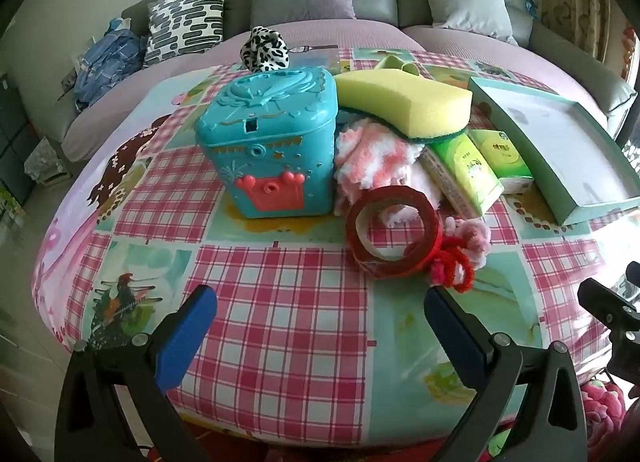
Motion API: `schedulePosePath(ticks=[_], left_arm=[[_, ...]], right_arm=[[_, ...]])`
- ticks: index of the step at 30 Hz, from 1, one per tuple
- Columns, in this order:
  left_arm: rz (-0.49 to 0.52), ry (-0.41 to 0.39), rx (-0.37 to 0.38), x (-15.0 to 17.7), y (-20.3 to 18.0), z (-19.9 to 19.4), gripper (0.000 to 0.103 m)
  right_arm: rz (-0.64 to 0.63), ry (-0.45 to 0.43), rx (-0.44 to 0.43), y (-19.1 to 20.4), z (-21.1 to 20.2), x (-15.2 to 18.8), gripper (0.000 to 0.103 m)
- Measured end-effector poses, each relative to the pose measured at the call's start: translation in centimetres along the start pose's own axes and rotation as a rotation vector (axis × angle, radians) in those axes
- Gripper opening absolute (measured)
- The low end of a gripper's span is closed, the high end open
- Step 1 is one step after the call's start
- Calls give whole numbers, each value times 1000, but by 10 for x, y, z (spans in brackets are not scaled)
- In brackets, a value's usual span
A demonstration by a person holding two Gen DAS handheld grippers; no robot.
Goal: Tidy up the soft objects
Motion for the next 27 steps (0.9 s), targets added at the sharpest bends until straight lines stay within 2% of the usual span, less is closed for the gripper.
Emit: schedulePosePath(ticks=[27], left_arm=[[-10, -2, -10, 3, 7, 3, 103]], right_arm=[[-4, 1, 19, -1, 2, 1, 103]])
Point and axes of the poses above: each gripper's, at about its wrist camera, not at the fingertips, and z roughly the way its jaws point, y to its left, x to its underside, the point moved 8 cm from there along z, roughly the way its jaws point, and after that the axes turned 13 degrees about x, right-handed, at the moved point
